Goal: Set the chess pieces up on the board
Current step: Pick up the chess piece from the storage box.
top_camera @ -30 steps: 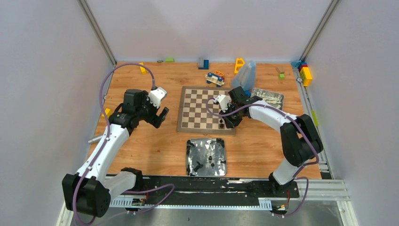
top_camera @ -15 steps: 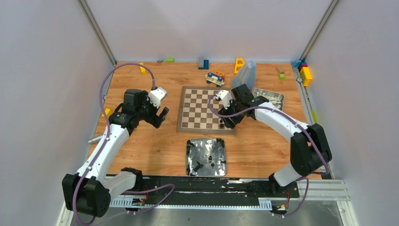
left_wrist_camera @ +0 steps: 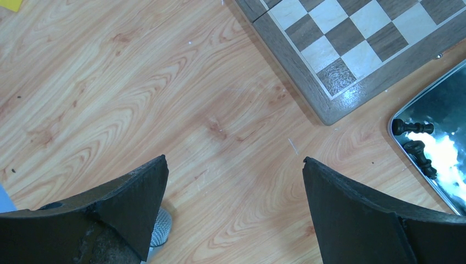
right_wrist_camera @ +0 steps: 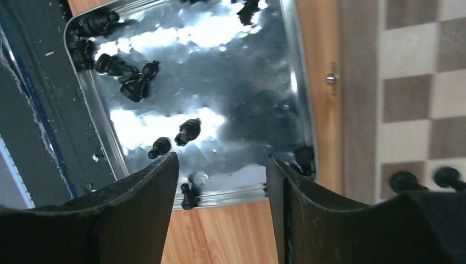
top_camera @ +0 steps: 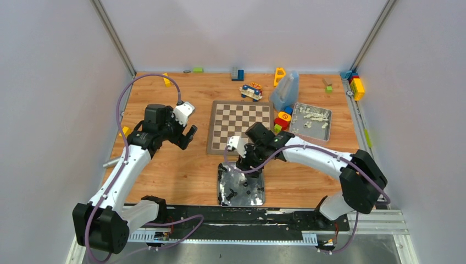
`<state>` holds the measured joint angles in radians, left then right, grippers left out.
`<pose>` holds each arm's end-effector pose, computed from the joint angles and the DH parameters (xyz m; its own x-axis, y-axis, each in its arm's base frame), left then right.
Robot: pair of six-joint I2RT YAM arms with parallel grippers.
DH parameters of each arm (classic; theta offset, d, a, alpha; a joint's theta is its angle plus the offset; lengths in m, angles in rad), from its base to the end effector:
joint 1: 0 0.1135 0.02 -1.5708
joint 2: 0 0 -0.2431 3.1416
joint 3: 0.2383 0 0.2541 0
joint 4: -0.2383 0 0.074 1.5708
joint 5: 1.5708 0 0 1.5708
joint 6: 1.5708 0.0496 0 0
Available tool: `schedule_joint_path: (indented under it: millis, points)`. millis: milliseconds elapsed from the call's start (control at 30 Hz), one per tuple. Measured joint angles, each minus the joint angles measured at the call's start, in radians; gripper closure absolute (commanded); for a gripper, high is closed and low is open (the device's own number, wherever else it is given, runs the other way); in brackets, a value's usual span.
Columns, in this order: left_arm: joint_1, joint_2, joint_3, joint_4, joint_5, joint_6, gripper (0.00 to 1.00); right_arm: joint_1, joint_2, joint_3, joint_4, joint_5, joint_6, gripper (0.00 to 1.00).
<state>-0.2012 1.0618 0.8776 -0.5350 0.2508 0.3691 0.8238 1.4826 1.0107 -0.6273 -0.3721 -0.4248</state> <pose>0.2396 -0.0614 0.2591 -0.4662 0.4518 -0.7607 0.5841 0.8029 0.1189 0.1909 0.2327 0.1898 -0.2235 -0.8065 -0.5474 -0.9745 0.1969 0.1079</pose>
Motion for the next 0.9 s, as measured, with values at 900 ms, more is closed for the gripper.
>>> schedule_joint_path:
  millis: [900]
  points:
    - [0.000, 0.000, 0.000, 0.000, -0.002, 0.000, 0.00, 0.114, 0.180, -0.017, 0.026, -0.039, -0.023, 0.78]
